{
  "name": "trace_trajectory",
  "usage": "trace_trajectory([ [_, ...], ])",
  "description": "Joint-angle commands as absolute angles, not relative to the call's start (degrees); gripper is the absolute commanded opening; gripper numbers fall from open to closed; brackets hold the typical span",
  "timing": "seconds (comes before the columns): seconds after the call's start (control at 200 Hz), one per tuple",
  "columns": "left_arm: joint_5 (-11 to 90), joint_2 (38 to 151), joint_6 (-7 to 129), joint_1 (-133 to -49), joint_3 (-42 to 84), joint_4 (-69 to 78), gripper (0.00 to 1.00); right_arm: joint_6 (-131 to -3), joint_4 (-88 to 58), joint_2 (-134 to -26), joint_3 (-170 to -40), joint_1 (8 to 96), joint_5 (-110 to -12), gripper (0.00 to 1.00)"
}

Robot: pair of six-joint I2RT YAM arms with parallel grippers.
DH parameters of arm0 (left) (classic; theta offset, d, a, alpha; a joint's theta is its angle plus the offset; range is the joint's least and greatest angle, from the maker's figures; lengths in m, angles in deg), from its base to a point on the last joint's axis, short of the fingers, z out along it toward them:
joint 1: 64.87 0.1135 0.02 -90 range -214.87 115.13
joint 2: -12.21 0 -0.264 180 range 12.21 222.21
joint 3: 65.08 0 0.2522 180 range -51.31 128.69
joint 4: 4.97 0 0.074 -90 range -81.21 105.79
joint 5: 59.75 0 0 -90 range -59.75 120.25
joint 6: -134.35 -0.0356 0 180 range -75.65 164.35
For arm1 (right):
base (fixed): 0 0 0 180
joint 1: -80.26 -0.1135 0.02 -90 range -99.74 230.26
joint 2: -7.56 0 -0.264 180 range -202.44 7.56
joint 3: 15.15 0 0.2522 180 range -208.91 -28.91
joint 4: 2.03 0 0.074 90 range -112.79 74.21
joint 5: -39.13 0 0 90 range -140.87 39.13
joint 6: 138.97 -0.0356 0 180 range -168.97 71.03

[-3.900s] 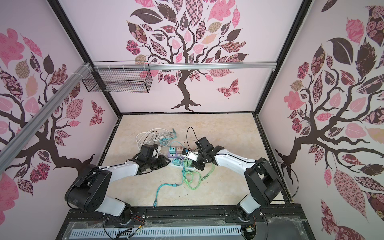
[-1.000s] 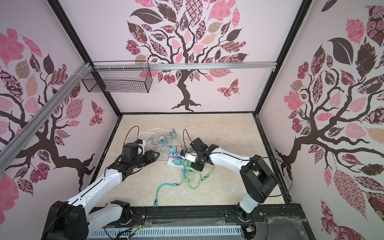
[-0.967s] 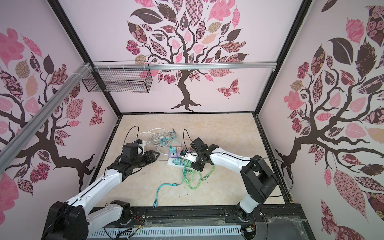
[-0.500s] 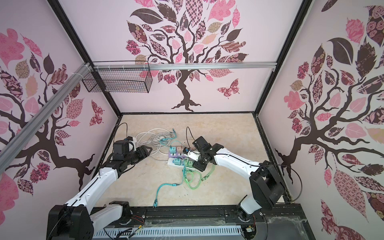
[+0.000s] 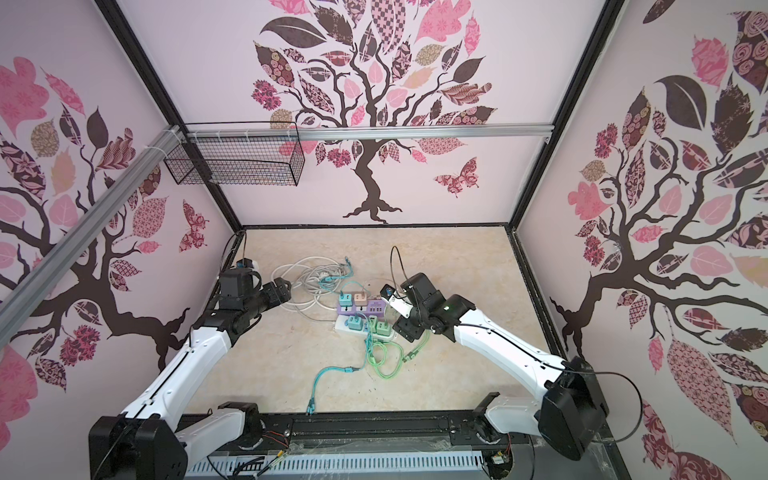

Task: Insert the plug

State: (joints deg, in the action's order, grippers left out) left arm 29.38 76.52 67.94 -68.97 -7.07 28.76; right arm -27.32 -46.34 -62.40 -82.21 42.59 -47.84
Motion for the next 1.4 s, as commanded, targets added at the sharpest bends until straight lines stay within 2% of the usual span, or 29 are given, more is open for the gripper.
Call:
trace_trajectory([
  [0.0, 22.2, 77.8, 64.2, -68.7, -6.5, 26.2, 0.88, -30.9, -40.3, -56.9, -79.6, 45.1, -42.2, 0.87],
  [0.29, 15.7, 77.6, 59.1, -68.6, -14.0, 12.1, 0.89, -33.3, -24.7, -50.5, -74.4, 49.3, -34.1, 0.99],
  [0.58, 12.5, 76.8, 54.1, -68.6, -25.2, -8.0, 0.9, -45.4, -2.4, -48.4, -63.5, 68.3, -38.5, 1.0],
  [0.76, 12.9, 81.7, 50.3, -68.6, -27.9, -15.8, 0.9, -47.5, 13.8, -53.4, -54.2, 71.2, -35.3, 0.99],
  [0.885, 15.2, 85.5, 48.3, -68.5, -30.9, -24.8, 0.91, -48.5, 22.3, -57.8, -49.5, 71.9, -38.7, 0.99],
  [0.985, 16.9, 87.8, 47.5, -68.6, -29.8, -25.5, 0.91, -48.7, 28.7, -61.4, -46.7, 72.5, -38.1, 0.99],
  [1.215, 21.1, 92.2, 47.0, -66.7, -26.6, -26.4, 0.91, -49.8, 41.4, -70.6, -43.9, 74.7, -38.7, 0.99],
  [1.295, 22.8, 93.0, 47.4, -65.0, -26.0, -26.5, 0.91, -49.5, 41.6, -71.9, -44.9, 74.8, -39.3, 1.0],
  [1.396, 24.0, 94.5, 46.4, -64.2, -28.4, -33.2, 0.92, -49.1, 44.4, -75.3, -45.4, 74.9, -40.8, 0.99],
])
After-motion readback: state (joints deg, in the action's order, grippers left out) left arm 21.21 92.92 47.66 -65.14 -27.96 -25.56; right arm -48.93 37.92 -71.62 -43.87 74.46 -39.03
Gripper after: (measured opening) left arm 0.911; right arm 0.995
